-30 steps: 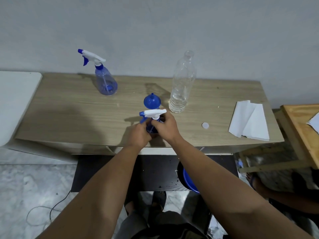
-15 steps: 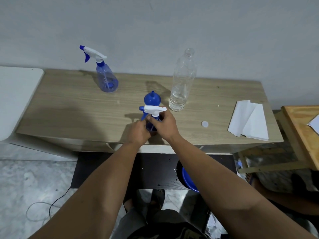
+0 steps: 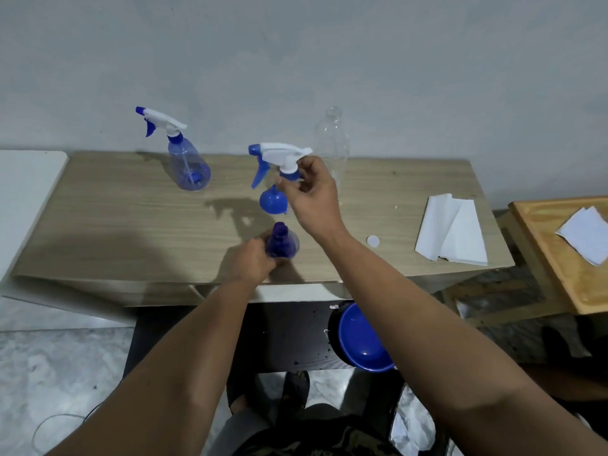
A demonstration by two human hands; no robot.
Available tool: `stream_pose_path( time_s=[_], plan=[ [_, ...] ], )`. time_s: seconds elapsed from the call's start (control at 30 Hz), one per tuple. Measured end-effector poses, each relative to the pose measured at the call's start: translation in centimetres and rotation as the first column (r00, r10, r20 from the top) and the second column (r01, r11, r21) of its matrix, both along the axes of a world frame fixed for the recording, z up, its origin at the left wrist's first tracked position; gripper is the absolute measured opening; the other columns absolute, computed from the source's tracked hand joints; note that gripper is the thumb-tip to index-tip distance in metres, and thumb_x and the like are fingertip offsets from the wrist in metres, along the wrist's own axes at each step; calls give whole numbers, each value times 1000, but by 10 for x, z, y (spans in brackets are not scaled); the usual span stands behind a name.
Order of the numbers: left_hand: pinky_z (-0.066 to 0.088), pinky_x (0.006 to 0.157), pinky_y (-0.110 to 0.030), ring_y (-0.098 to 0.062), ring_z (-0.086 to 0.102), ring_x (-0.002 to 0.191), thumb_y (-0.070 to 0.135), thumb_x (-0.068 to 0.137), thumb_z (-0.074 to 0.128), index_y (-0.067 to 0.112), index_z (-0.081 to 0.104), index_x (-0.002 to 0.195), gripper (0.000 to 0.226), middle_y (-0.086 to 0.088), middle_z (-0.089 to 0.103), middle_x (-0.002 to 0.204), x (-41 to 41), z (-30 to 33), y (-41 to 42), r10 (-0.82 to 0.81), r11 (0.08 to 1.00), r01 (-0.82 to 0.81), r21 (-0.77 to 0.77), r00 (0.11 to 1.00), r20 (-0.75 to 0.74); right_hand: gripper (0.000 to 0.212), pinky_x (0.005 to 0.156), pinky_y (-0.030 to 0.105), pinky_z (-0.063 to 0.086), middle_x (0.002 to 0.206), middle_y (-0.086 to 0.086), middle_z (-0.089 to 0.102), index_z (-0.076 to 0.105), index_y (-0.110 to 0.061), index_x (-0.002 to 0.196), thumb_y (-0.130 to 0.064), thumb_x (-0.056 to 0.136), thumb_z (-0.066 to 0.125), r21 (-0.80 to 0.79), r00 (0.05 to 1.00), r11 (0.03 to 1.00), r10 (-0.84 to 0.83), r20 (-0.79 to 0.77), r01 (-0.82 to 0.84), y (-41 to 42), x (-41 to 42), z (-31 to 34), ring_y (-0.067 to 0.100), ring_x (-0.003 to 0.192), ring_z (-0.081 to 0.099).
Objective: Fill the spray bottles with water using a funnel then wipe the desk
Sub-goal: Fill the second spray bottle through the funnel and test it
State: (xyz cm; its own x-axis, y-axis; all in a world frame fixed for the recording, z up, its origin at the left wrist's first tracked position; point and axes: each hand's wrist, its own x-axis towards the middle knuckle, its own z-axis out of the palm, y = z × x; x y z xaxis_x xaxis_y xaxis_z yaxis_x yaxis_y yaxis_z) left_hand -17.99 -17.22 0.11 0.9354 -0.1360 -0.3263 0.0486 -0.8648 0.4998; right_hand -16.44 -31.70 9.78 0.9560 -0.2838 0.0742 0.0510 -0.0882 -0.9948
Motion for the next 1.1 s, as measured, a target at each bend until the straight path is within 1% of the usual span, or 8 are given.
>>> stream_pose_path(
  time_s=[0.13, 0.33, 0.53, 0.67, 0.77, 0.97, 1.03, 1.1],
  plan=[
    [56, 79, -36, -18, 68, 85, 70, 59, 72, 46, 51, 120, 69, 13, 73, 96, -1, -1, 2, 0, 1000, 1, -19, 999, 44, 32, 74, 24, 53, 105, -3, 74, 71, -14, 121, -19, 90, 78, -188, 990, 981, -68, -120, 44, -35, -8, -14, 8, 72, 65],
    [55, 84, -35, -15, 68, 96, 66, 63, 79, 44, 51, 130, 76, 16, 69, 111, -1, -2, 3, -24, 998, 29, -47, 994, 102, 27, 94, 41, 57, 108, 0, 77, 76, -17, 119, -22, 93, 73, -393, 902, 920, -164, -399, -7, -71, -48, -85, 21, 97, 71],
    [56, 85, -35, -14, 66, 98, 66, 63, 78, 42, 48, 130, 78, 17, 67, 114, 1, -7, 4, -38, 998, 43, -41, 992, 123, 19, 79, 31, 49, 95, 2, 74, 75, -14, 107, -21, 90, 70, -458, 781, 880, -194, -593, -129, -87, -64, -121, 27, 94, 69],
    [56, 84, -34, -11, 66, 98, 67, 60, 79, 41, 50, 128, 78, 17, 67, 113, 3, -11, 3, -24, 999, 29, -42, 993, 116, 22, 74, 30, 47, 100, 5, 72, 76, -18, 106, -26, 88, 67, -502, 767, 846, -200, -610, -179, -84, -55, -128, 26, 89, 66],
    [56, 84, -34, -10, 66, 97, 68, 59, 78, 41, 50, 127, 78, 17, 68, 111, 4, -13, 3, -21, 998, 27, -52, 993, 113, 27, 77, 32, 48, 110, 9, 61, 77, -20, 111, -31, 90, 67, -536, 763, 821, -214, -610, -198, -82, -51, -133, 31, 96, 66],
    [57, 82, -35, -11, 66, 94, 72, 58, 75, 43, 48, 125, 78, 18, 67, 110, 3, -11, 3, -26, 999, 29, -28, 993, 115, 35, 81, 33, 48, 117, 9, 62, 74, -22, 123, -34, 90, 72, -547, 777, 807, -192, -600, -223, -83, -57, -134, 31, 105, 66],
    [57, 82, -35, -11, 66, 95, 71, 58, 76, 42, 48, 126, 79, 17, 67, 111, 3, -9, 3, -28, 999, 31, -25, 993, 116, 41, 86, 35, 52, 121, 8, 61, 72, -23, 127, -36, 88, 74, -560, 792, 806, -210, -574, -192, -81, -61, -127, 29, 107, 66],
    [56, 83, -35, -12, 66, 95, 70, 60, 77, 42, 49, 127, 79, 16, 67, 112, 3, -7, 3, -38, 999, 40, -17, 992, 120, 38, 89, 40, 55, 122, 4, 62, 70, -22, 127, -30, 90, 72, -584, 860, 809, -250, -446, -67, -77, -65, -119, 26, 108, 65]
  ],
)
